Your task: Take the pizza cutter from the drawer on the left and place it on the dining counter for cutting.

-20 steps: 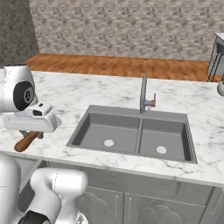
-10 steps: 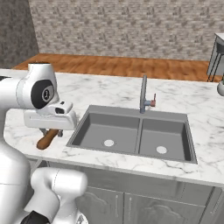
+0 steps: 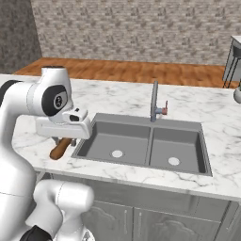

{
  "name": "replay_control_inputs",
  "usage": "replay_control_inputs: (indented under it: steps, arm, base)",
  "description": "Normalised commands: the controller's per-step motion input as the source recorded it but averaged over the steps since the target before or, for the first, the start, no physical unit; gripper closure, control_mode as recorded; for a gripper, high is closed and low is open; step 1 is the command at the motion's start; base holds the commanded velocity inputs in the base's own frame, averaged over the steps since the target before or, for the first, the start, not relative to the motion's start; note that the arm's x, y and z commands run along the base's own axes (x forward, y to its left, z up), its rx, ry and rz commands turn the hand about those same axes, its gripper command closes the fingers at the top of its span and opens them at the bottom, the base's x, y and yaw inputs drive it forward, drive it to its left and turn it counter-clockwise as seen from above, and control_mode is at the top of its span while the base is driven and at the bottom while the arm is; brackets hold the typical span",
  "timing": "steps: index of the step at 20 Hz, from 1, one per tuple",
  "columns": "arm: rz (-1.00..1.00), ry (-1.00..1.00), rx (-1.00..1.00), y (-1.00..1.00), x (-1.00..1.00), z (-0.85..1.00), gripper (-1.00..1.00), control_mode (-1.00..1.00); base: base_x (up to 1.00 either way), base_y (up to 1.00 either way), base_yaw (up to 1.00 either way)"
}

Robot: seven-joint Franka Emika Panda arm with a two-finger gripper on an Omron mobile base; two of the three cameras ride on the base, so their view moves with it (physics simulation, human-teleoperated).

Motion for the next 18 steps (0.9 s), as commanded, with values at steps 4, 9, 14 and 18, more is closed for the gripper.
replay_control_inputs:
  steps: [4, 9, 14, 18]
  arm:
    - [-0.02, 0.00, 0.00, 0.00, 0.02, 0.00, 1.00, -1.00]
    - [0.00, 0.00, 0.00, 0.00, 0.00, 0.00, 1.00, -1.00]
    - [0.00, 0.00, 0.00, 0.00, 0.00, 0.00, 1.00, 1.00]
    - [0.00, 0.00, 0.00, 0.00, 0.00, 0.00, 1.00, 1.00]
  base:
    - [0.00, 0.00, 0.00]
    - [0.00, 0.00, 0.00]
    - [0.00, 0.00, 0.00]
    - [-0.21, -0.24, 0.00]
